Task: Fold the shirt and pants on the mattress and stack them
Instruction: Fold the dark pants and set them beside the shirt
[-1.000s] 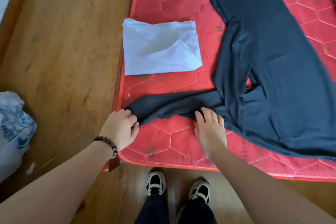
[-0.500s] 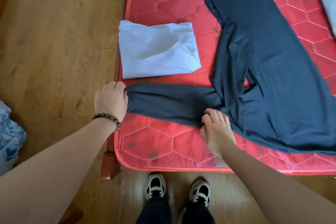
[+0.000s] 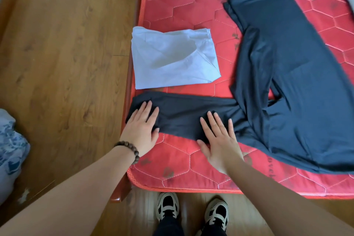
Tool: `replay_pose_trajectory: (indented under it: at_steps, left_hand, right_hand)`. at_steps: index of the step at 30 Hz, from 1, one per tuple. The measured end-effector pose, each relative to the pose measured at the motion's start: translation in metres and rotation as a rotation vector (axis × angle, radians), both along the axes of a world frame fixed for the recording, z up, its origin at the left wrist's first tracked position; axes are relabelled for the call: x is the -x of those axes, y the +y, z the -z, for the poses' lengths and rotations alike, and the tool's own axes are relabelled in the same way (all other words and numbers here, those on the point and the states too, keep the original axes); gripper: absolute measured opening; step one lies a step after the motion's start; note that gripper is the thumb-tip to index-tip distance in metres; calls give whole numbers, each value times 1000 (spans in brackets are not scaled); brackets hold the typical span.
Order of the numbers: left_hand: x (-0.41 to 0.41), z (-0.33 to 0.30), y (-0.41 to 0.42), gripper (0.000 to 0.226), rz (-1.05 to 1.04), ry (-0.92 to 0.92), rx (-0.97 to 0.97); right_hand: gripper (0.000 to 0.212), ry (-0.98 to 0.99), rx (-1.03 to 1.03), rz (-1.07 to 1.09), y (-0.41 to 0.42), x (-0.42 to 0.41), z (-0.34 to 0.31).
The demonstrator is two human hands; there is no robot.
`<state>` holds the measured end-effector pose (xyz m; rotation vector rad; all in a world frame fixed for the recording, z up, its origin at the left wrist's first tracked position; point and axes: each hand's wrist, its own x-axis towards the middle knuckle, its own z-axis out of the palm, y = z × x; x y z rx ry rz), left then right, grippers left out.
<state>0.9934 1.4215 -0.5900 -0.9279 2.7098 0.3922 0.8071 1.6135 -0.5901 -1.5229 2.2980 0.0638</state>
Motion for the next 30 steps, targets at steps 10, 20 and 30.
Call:
replay_pose_trajectory:
  at_steps: [10,20,30]
  left_hand:
    - [-9,-1,1,49,82,58,21]
    - [-15,-8,-16,41,-515,275,-35]
    - [-8,-3,-35,34,-383,332,-22]
  right_hand:
    - [46,-233,271,-38,-133,-49,-8]
    - [29,-364,198,-21,-200,-41,-17]
    - [35,-26,407,16,-166,-36,-15]
